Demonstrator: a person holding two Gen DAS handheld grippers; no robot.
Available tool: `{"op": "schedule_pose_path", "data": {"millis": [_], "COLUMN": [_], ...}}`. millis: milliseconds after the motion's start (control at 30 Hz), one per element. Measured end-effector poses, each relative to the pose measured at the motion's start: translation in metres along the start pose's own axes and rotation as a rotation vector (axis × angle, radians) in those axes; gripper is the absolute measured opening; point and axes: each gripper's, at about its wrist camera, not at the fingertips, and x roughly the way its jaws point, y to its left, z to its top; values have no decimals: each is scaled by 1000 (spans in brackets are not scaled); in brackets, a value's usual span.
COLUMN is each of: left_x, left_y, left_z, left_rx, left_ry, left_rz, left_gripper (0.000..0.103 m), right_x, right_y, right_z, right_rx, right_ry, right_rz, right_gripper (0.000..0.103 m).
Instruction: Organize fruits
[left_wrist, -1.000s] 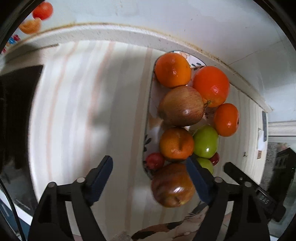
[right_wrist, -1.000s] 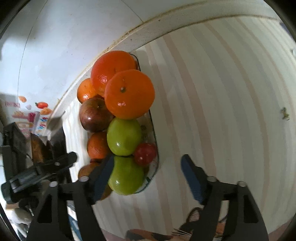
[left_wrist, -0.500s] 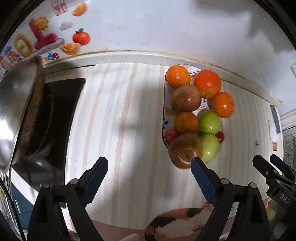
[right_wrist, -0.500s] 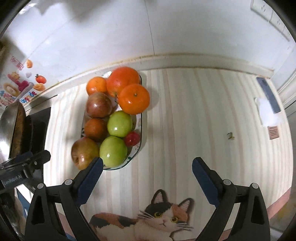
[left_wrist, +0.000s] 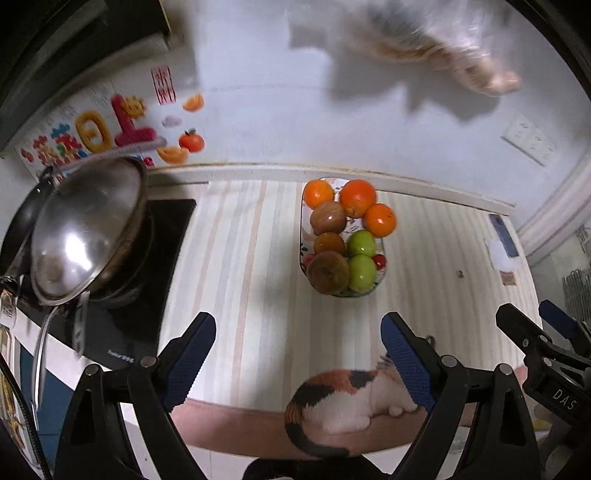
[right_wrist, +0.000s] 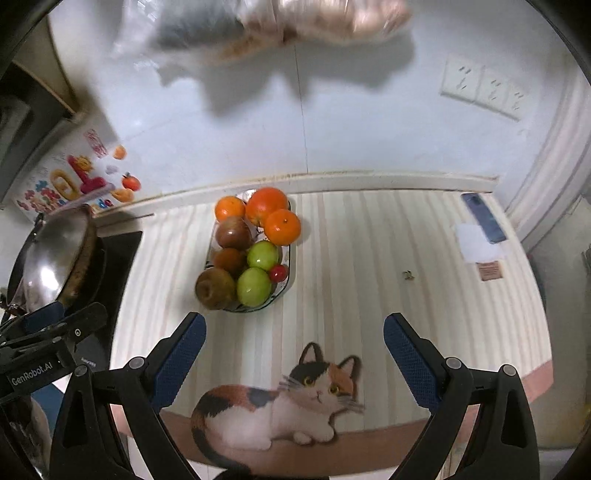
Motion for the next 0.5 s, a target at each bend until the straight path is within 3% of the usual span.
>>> {"op": "schedule_pose_path", "data": {"millis": [300,500], "left_x": [-75,-117], "left_y": [-2,1], "left_z": [-66,-89], "left_rx": [70,92], "left_ry": [-72,-142], "left_rz": [-29,-24], "left_gripper": [92,92], "right_x": [-103,-155], "right_y": [12,18], "right_z": [-68,-97], "right_rx": [31,38], "right_ry": [-92,-155], "right_rz": [-51,-67], "right_gripper": [99,100]}}
